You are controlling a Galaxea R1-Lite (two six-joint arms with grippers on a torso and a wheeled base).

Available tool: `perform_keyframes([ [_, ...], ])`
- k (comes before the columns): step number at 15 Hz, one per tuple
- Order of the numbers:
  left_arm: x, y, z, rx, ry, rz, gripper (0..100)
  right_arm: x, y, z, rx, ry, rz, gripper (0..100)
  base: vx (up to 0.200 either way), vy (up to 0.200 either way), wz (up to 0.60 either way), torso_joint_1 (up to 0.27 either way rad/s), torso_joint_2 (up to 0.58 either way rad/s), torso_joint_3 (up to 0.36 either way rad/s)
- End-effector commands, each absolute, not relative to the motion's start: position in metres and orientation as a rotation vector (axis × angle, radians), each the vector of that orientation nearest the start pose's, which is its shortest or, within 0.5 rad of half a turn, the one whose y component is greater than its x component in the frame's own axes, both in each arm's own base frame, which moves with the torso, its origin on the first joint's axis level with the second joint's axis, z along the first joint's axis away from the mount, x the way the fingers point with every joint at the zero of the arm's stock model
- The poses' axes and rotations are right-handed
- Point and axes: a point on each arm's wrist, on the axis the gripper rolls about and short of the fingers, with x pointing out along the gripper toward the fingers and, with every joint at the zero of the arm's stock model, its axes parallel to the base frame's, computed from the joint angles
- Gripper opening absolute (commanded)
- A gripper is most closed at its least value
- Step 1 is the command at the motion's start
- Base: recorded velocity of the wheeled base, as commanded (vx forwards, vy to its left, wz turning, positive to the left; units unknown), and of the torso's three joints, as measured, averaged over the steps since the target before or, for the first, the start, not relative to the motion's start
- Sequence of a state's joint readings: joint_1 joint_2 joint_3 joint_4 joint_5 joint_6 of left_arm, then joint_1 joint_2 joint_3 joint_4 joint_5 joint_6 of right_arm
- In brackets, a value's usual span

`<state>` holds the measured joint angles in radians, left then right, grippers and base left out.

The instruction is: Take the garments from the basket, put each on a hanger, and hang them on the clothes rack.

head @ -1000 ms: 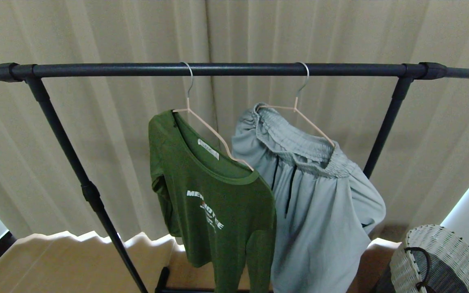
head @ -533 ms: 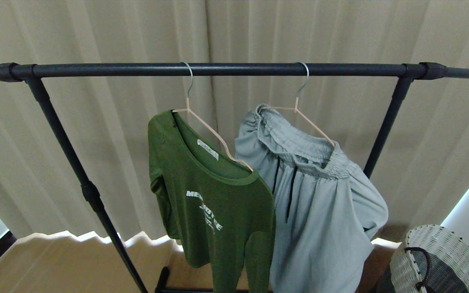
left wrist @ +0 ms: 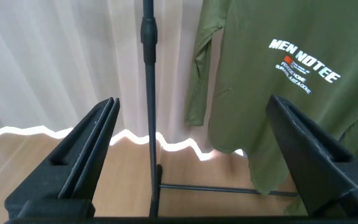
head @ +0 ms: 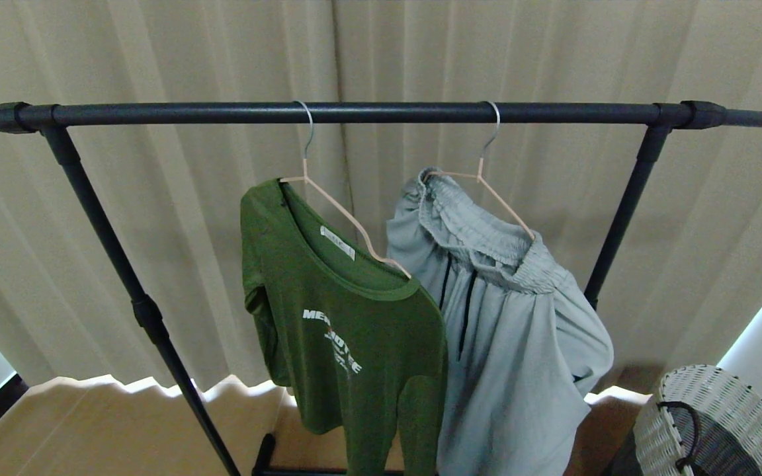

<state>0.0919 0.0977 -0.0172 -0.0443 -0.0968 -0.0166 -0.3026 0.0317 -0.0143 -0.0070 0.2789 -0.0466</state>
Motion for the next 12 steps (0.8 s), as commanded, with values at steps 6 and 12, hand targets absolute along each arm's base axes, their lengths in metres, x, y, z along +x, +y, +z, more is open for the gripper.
perform_keyframes([
  [6, -0.016, -0.004, 0.087, -0.029, 0.040, -0.038, 100, -0.016, 0.013, 0.082, -0.117, 0.124, 0.221, 100, 0.000, 0.000, 0.00, 0.000, 0.00, 0.000],
  [12, -0.016, -0.004, 0.086, -0.044, 0.042, -0.038, 100, -0.024, 0.007, 0.081, -0.078, 0.030, 0.267, 100, 0.000, 0.000, 0.00, 0.000, 0.00, 0.000],
])
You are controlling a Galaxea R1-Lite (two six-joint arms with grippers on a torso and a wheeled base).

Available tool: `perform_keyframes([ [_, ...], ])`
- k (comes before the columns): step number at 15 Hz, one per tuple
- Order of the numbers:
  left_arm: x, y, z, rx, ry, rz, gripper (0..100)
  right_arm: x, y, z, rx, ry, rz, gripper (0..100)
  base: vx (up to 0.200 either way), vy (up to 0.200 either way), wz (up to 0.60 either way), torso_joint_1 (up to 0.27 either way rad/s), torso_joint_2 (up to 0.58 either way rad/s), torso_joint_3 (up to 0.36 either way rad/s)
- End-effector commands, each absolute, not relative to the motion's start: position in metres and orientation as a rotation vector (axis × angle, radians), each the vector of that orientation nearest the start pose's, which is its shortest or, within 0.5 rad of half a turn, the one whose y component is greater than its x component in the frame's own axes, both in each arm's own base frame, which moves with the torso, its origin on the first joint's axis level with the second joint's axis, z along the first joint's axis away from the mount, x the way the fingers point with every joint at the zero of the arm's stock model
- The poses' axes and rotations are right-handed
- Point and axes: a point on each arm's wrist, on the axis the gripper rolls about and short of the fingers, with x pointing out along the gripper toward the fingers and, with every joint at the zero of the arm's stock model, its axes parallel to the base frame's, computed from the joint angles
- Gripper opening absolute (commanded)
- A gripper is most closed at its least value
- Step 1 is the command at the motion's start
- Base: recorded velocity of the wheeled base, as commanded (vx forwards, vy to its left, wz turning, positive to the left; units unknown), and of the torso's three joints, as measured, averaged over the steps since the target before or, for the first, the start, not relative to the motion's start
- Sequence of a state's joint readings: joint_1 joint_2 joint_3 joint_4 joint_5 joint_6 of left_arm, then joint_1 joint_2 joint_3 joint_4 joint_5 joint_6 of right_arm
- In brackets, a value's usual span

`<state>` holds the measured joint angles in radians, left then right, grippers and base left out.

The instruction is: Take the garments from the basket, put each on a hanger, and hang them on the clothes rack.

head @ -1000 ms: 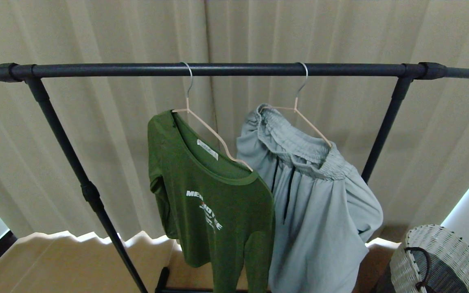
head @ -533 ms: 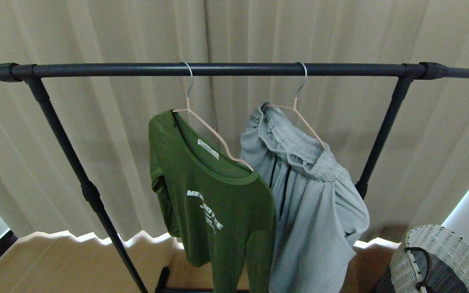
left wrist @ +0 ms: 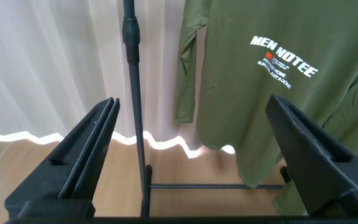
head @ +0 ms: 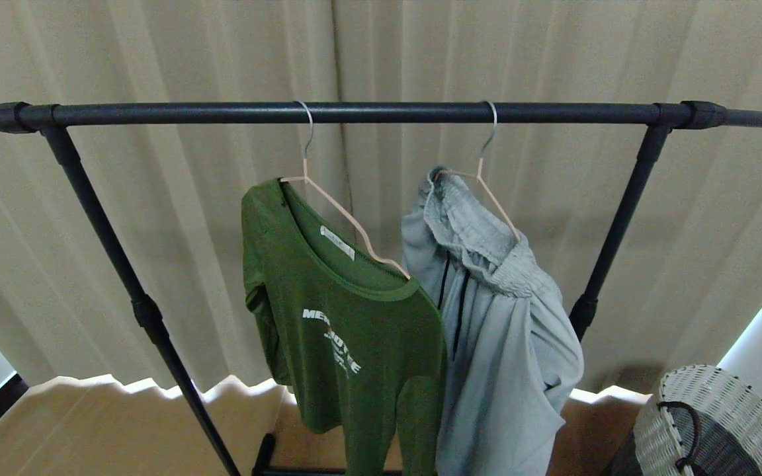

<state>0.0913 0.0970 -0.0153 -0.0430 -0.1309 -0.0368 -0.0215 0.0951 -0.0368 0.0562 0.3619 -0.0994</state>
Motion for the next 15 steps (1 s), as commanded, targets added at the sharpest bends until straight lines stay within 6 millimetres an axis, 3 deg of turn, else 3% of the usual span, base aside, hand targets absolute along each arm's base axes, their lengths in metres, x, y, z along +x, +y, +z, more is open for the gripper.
perform_keyframes([
  [1, -0.0155, -0.0044, 0.0861, -0.044, 0.042, -0.038, 100, -0.0245, 0.0050, 0.0807, -0.065, 0.025, 0.193, 100, 0.000, 0.000, 0.00, 0.000, 0.00, 0.000],
  [2, -0.0155, -0.0044, 0.0861, -0.041, 0.042, -0.041, 100, -0.0246, 0.0027, 0.0812, -0.011, -0.002, 0.095, 100, 0.000, 0.000, 0.00, 0.000, 0.00, 0.000],
  [5, -0.0155, -0.0047, 0.0863, -0.042, 0.041, -0.054, 100, -0.0231, 0.0015, 0.0819, 0.059, -0.039, 0.041, 100, 0.000, 0.000, 0.00, 0.000, 0.00, 0.000],
  [7, -0.0157, -0.0048, 0.0863, -0.049, 0.039, -0.054, 100, -0.0226, -0.0030, 0.0772, 0.034, -0.012, -0.159, 100, 0.000, 0.000, 0.00, 0.000, 0.00, 0.000],
  [15, -0.0157, -0.0047, 0.0863, -0.060, 0.040, -0.053, 100, -0.0224, -0.0012, 0.0762, 0.014, -0.001, -0.080, 100, 0.000, 0.000, 0.00, 0.000, 0.00, 0.000],
])
